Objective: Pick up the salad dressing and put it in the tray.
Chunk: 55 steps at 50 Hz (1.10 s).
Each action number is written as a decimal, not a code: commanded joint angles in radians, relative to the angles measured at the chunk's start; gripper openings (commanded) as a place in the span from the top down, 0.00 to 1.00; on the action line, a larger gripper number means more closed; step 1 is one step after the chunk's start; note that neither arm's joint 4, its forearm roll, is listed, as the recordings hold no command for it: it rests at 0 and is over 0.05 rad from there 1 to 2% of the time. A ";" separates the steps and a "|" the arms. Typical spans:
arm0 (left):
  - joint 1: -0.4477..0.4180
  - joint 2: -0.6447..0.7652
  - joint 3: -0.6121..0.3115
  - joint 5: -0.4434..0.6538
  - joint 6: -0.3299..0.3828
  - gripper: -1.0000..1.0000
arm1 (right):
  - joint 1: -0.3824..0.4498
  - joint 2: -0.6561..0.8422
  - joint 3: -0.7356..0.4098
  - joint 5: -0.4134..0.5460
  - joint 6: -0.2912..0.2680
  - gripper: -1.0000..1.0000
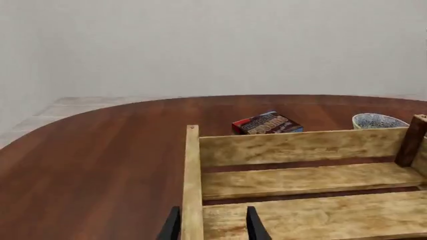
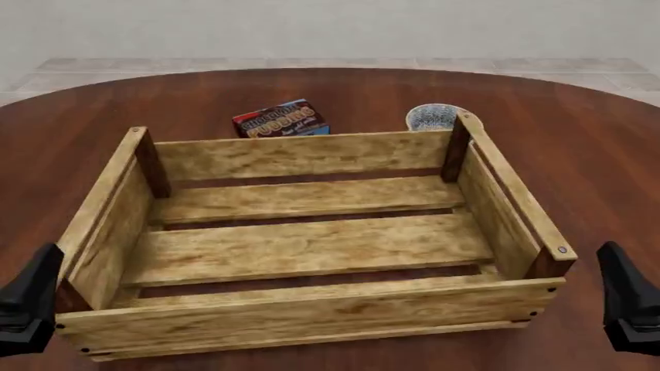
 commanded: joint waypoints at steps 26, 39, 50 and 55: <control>0.085 -0.002 -0.278 0.297 0.212 0.00 | 0.000 0.004 -0.003 -0.001 0.000 0.00; 0.222 -0.002 -0.487 0.753 0.196 0.00 | 0.000 0.004 -0.003 -0.001 0.000 0.00; 0.380 -0.001 -0.527 0.847 0.241 0.00 | 0.000 0.004 -0.003 -0.001 0.000 0.00; 0.423 -0.002 -0.500 0.846 0.272 0.00 | 0.000 0.004 -0.003 -0.001 0.000 0.00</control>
